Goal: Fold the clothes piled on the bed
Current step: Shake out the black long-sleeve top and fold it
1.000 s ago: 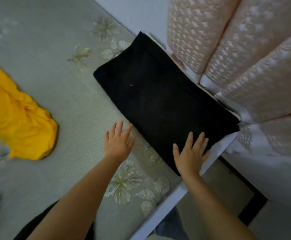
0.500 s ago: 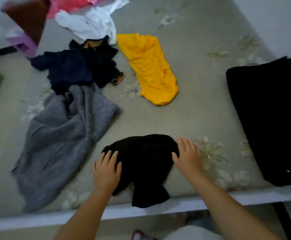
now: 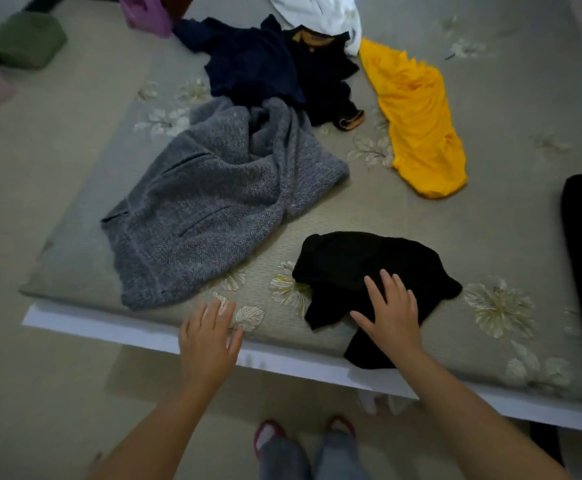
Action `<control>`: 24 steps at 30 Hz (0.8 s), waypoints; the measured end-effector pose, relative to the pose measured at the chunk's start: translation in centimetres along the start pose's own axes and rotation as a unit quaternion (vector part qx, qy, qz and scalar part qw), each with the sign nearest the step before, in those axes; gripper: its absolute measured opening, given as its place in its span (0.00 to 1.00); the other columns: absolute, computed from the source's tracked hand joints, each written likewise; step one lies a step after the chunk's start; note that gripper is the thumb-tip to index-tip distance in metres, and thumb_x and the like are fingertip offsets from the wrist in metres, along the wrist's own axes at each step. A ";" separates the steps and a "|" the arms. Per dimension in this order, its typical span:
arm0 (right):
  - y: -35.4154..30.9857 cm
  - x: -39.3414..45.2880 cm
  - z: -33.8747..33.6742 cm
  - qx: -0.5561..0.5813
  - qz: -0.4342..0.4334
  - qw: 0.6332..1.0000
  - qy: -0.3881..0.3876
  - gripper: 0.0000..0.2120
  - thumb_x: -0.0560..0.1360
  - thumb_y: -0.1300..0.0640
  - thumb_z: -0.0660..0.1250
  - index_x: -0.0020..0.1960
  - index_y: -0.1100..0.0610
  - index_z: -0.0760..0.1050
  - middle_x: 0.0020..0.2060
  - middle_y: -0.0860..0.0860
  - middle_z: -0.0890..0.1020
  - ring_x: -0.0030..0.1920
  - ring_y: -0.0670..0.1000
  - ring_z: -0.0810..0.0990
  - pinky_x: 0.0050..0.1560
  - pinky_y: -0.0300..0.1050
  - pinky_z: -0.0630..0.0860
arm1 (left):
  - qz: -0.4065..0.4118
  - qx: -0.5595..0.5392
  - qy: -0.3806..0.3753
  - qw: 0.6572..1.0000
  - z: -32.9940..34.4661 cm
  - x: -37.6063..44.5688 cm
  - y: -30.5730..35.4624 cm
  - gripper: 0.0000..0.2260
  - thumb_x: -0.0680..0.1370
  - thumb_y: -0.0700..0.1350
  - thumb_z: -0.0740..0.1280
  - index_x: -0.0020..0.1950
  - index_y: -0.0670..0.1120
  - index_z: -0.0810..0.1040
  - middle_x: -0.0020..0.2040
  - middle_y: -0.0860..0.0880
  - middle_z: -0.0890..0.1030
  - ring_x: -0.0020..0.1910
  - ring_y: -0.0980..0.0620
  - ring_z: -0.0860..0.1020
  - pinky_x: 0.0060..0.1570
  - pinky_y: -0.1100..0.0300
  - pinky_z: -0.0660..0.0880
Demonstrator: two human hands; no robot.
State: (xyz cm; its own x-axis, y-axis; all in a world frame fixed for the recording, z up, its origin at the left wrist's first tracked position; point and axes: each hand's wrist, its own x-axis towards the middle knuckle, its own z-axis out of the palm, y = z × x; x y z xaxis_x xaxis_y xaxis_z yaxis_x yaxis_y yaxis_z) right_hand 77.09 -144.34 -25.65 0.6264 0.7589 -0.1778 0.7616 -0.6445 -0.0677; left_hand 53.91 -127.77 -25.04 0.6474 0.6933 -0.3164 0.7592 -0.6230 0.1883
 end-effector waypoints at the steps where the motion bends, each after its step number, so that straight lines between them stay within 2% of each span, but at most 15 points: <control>1: 0.1 1.1 0.0 0.004 -0.006 1.000 -0.005 0.29 0.70 0.39 0.63 0.62 0.58 0.71 0.56 0.64 0.78 0.56 0.65 0.78 0.48 0.63 0.75 | 0.003 -0.006 -0.007 1.000 0.4 0.4 -0.1 0.23 0.70 0.53 0.56 0.52 0.42 0.82 0.51 0.39 0.82 0.49 0.36 0.80 0.39 0.39 0.76; 3: 0.4 3.0 0.1 0.034 -0.015 0.999 -0.020 0.29 0.62 0.46 0.76 0.58 0.61 0.77 0.55 0.65 0.79 0.54 0.67 0.78 0.46 0.64 0.75 | 0.015 -0.020 -0.004 1.000 1.3 1.7 0.0 0.23 0.71 0.54 0.56 0.53 0.43 0.81 0.51 0.40 0.82 0.50 0.36 0.80 0.39 0.40 0.76; 4: 0.6 3.9 0.3 0.061 -0.029 0.998 -0.015 0.26 0.61 0.49 0.77 0.54 0.63 0.80 0.52 0.65 0.80 0.52 0.67 0.79 0.45 0.62 0.77 | 0.026 -0.025 0.006 0.999 1.8 2.5 0.3 0.23 0.72 0.55 0.55 0.54 0.43 0.81 0.51 0.40 0.82 0.51 0.36 0.80 0.40 0.40 0.76; 7: 1.1 5.8 -0.6 0.205 -0.027 0.978 -0.022 0.11 0.70 0.59 0.70 0.48 0.66 0.81 0.48 0.60 0.81 0.50 0.60 0.80 0.55 0.44 0.70 | 0.070 -0.058 0.004 0.996 2.9 5.3 2.0 0.27 0.79 0.59 0.48 0.57 0.42 0.79 0.54 0.39 0.81 0.53 0.35 0.79 0.45 0.40 0.76; 9: 1.8 7.2 -1.9 0.313 0.023 0.947 -0.061 0.09 0.76 0.60 0.64 0.41 0.61 0.81 0.40 0.52 0.79 0.42 0.47 0.77 0.49 0.37 0.67 | 0.096 -0.097 0.003 0.991 3.2 7.7 4.0 0.34 0.78 0.64 0.42 0.61 0.41 0.76 0.58 0.39 0.79 0.57 0.35 0.76 0.52 0.40 0.73; 11: 3.0 8.7 -3.0 0.415 0.101 0.900 -0.089 0.17 0.78 0.58 0.60 0.31 0.57 0.72 0.28 0.48 0.73 0.29 0.39 0.71 0.37 0.36 0.69 | 0.098 -0.148 -0.022 0.984 2.9 10.2 6.7 0.40 0.73 0.70 0.41 0.69 0.43 0.69 0.67 0.40 0.71 0.67 0.37 0.67 0.64 0.45 0.65; 12: 3.9 9.7 -3.4 0.469 0.131 0.870 -0.083 0.18 0.78 0.58 0.59 0.30 0.58 0.71 0.26 0.49 0.72 0.27 0.40 0.72 0.35 0.34 0.70 | 0.090 -0.167 -0.040 0.981 2.8 11.4 8.3 0.39 0.72 0.71 0.44 0.72 0.45 0.63 0.71 0.42 0.65 0.71 0.39 0.61 0.68 0.48 0.59; 14: 5.9 11.4 -4.1 0.533 0.152 0.829 -0.072 0.18 0.79 0.58 0.58 0.31 0.60 0.73 0.27 0.52 0.75 0.28 0.43 0.76 0.37 0.33 0.73 | 0.103 -0.158 -0.071 0.979 3.0 13.8 11.5 0.30 0.76 0.59 0.58 0.74 0.49 0.57 0.75 0.47 0.56 0.74 0.45 0.52 0.71 0.54 0.51; 16: 7.9 12.5 -4.6 0.483 0.108 0.864 -0.089 0.10 0.77 0.56 0.63 0.40 0.59 0.77 0.36 0.51 0.79 0.38 0.44 0.78 0.44 0.34 0.71 | 0.122 -0.165 -0.087 0.975 3.2 15.9 13.8 0.23 0.76 0.43 0.64 0.71 0.47 0.66 0.73 0.47 0.62 0.73 0.45 0.57 0.69 0.58 0.54; 17: 8.7 12.7 -4.5 0.432 0.050 0.892 -0.125 0.10 0.74 0.53 0.67 0.50 0.59 0.78 0.46 0.49 0.78 0.47 0.43 0.75 0.49 0.32 0.68 | 0.109 -0.176 -0.074 0.976 2.9 17.0 14.5 0.19 0.75 0.38 0.64 0.66 0.44 0.72 0.69 0.44 0.69 0.69 0.43 0.64 0.65 0.58 0.59; 19: 9.4 12.2 -2.8 0.314 -0.061 0.922 -0.219 0.39 0.65 0.37 0.68 0.69 0.55 0.66 0.62 0.43 0.65 0.63 0.42 0.61 0.62 0.32 0.57 | 0.047 -0.173 -0.055 0.982 1.2 19.3 15.0 0.15 0.74 0.35 0.63 0.60 0.41 0.76 0.57 0.38 0.78 0.58 0.40 0.74 0.52 0.55 0.68; 20: 8.7 11.8 -2.1 0.262 -0.092 0.930 -0.242 0.46 0.61 0.31 0.63 0.72 0.54 0.61 0.65 0.42 0.60 0.66 0.42 0.55 0.67 0.37 0.53 | 0.037 -0.137 -0.062 0.988 0.0 20.6 15.0 0.13 0.74 0.36 0.62 0.58 0.41 0.76 0.53 0.37 0.79 0.54 0.39 0.76 0.48 0.54 0.70; 21: 7.8 11.3 -1.3 0.218 -0.117 0.943 -0.221 0.46 0.61 0.30 0.59 0.72 0.54 0.62 0.67 0.44 0.60 0.69 0.46 0.56 0.69 0.43 0.54 | 0.051 -0.098 -0.079 0.991 -1.4 21.8 15.1 0.11 0.75 0.37 0.62 0.57 0.40 0.75 0.52 0.37 0.79 0.53 0.39 0.76 0.46 0.53 0.70; 22: 7.0 11.1 -0.2 0.191 -0.131 0.958 -0.167 0.39 0.64 0.34 0.58 0.68 0.57 0.69 0.67 0.50 0.67 0.68 0.51 0.65 0.67 0.49 0.62 | 0.079 -0.079 -0.108 0.988 -3.0 23.1 15.4 0.08 0.76 0.38 0.62 0.54 0.40 0.75 0.50 0.37 0.79 0.52 0.40 0.76 0.44 0.54 0.69; 24: 5.9 11.8 1.0 0.259 -0.112 0.959 -0.040 0.18 0.68 0.50 0.62 0.48 0.62 0.81 0.49 0.57 0.82 0.48 0.56 0.82 0.49 0.46 0.78 | 0.158 -0.036 -0.201 0.966 -6.2 25.1 16.4 0.05 0.78 0.43 0.62 0.50 0.42 0.74 0.46 0.42 0.77 0.51 0.45 0.76 0.40 0.59 0.64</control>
State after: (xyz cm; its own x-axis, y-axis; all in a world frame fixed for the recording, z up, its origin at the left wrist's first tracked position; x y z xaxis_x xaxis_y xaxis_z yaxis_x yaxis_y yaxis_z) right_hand 88.82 -139.32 -29.09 0.4256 0.8878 -0.1748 0.6789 -0.4411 -0.5870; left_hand 83.05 -118.36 -24.09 0.7806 0.2673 -0.5650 0.5403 -0.7431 0.3948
